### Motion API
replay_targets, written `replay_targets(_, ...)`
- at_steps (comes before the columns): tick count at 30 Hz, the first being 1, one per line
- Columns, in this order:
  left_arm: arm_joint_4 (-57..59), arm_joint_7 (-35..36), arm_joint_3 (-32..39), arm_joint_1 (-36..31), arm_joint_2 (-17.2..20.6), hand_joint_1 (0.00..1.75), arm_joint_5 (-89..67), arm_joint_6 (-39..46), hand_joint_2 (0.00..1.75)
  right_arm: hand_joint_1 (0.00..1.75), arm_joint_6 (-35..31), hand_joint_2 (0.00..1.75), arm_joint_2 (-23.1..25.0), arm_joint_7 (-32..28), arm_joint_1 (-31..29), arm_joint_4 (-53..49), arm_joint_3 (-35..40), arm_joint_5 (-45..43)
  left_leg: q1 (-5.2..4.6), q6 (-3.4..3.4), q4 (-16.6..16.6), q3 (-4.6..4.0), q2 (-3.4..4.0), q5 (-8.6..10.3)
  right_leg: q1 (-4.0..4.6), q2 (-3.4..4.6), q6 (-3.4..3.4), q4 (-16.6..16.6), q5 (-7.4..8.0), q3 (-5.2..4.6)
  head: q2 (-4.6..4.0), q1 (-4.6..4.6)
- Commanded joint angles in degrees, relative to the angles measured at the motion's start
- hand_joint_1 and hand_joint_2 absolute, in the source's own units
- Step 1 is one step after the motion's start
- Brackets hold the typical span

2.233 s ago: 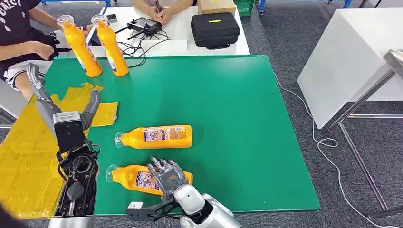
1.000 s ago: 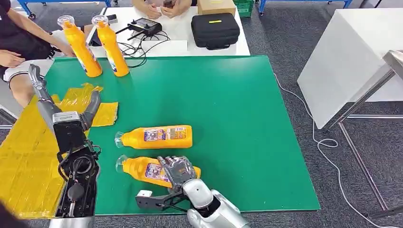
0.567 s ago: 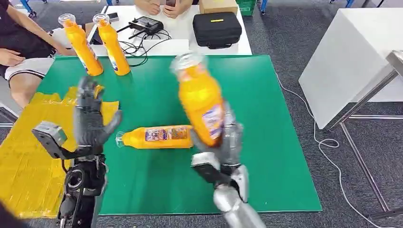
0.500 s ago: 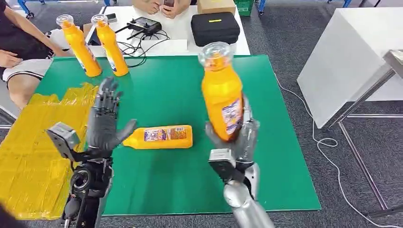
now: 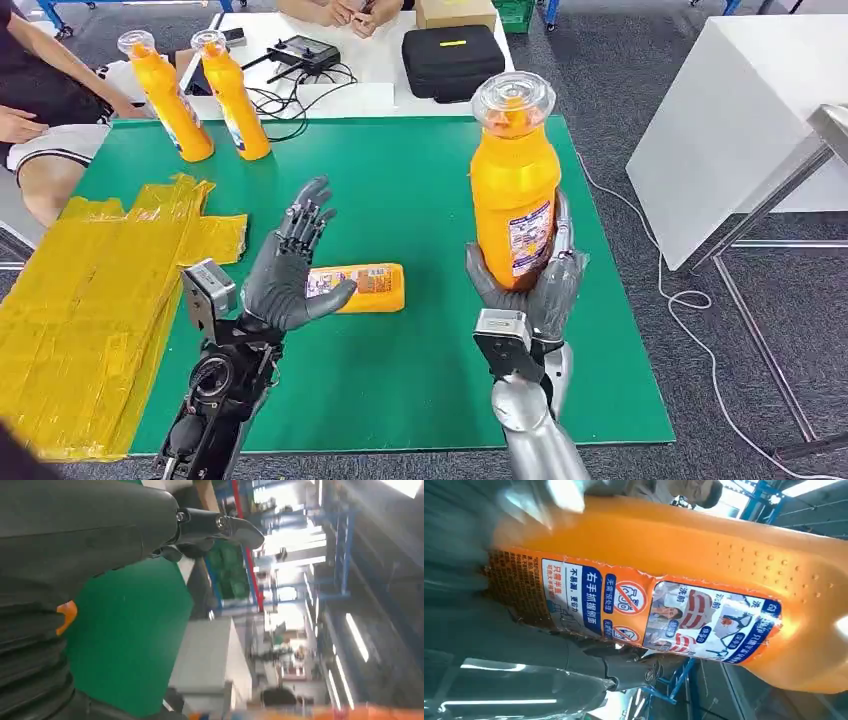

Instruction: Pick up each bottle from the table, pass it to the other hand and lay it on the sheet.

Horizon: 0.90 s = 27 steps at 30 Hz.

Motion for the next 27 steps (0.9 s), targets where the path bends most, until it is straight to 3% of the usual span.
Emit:
replay_targets(1,3.24,1.17,-5.83,-2.80,0.70,0.00,-1.59,-2.18,1.75,1.75,2.35,1.75,-2.80,5.24,-5.09,5.88,8.56,2.88,0.00,0.03,-0.06,0.19,0.03,-0.06,0.01,-0.04,0.04,-0.07,-0.05,0.20,0.00,0.00)
replay_targets(5,1.64,1.14,-6.55,-2.73,0.69,0.00,-1.61,-3.01,1.75,1.75,8.04,1.75,-2.57,7.27,-7.72,12.37,15.03,6.43,0.03,0.00,-0.07,0.17,0.11,-0.05,0.03,0.05,0.01,-0.09,-0.01,0.17,0.00,0.00)
replay_targets(9,0.67,1.53,-5.58,-2.92,1.01,0.00,-0.77,-3.06,1.75,1.75,14.88,1.75,-1.98,5.13,-8.47,15.98,21.75,8.69,0.03,0.00,-0.07,0.18,0.12,-0.06,0.04,0.05,0.01,-0.07,-0.02,0.16,-0.02,-0.02)
replay_targets(18,3.56,1.05,-2.60,-4.27,1.58,0.00,1.71,-3.60,1.75,1.75,29.26,1.75,-3.06,2.67,-8.08,15.39,29.54,10.64,0.10,0.03,-0.10,0.26,0.01,-0.07,0.09,-0.07,0.04,-0.12,-0.06,0.30,0.00,0.00)
replay_targets(27,4.61,0.60,-1.35,-3.91,1.28,0.00,1.84,-3.38,1.75,1.75,30.53,1.75,-3.29,3.06,-7.56,16.95,29.28,12.54,0.05,-0.01,-0.11,0.23,-0.15,-0.04,0.07,-0.23,0.01,-0.10,-0.10,0.29,0.00,-0.02)
